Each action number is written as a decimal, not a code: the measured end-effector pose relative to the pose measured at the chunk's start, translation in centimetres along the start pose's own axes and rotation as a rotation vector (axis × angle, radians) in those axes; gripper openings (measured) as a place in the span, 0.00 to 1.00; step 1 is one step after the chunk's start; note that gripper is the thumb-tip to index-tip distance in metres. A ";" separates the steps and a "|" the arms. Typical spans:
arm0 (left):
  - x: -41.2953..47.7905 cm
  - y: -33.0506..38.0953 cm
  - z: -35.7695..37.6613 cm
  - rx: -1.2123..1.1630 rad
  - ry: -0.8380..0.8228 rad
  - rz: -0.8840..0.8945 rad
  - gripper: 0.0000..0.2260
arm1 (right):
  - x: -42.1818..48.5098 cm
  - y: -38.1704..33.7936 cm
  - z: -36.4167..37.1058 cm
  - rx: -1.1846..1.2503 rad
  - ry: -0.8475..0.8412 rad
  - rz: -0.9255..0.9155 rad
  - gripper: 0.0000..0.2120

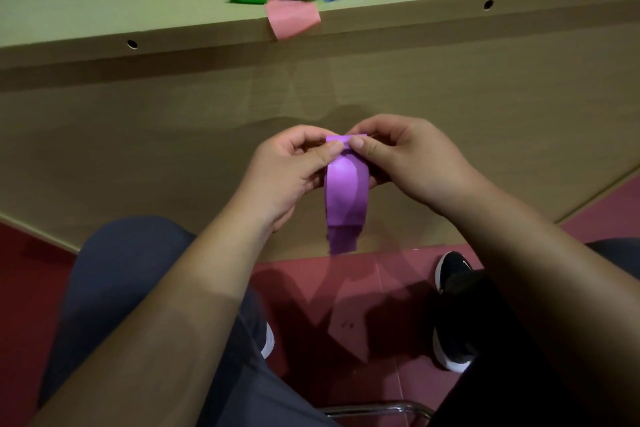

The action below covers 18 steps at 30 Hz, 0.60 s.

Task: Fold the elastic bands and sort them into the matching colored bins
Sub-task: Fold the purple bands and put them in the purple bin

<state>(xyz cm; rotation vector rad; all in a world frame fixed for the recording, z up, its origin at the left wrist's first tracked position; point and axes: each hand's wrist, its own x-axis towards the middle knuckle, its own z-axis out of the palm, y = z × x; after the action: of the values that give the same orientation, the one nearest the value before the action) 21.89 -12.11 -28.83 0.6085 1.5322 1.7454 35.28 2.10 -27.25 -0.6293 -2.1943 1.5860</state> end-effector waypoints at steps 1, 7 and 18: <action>0.0 0.1 0.0 -0.022 -0.006 -0.009 0.06 | 0.1 0.1 0.0 -0.009 -0.001 -0.015 0.05; -0.3 0.4 -0.2 -0.099 -0.024 -0.081 0.09 | 0.4 1.0 0.3 -0.017 -0.014 -0.103 0.04; 0.1 -0.3 -0.9 -0.151 -0.082 -0.172 0.18 | 0.1 0.8 0.3 0.142 -0.059 -0.038 0.08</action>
<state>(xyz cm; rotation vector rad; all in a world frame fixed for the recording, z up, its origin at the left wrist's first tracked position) 21.19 -12.63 -29.28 0.4526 1.3418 1.6660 35.13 2.10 -28.13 -0.5018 -2.0992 1.7427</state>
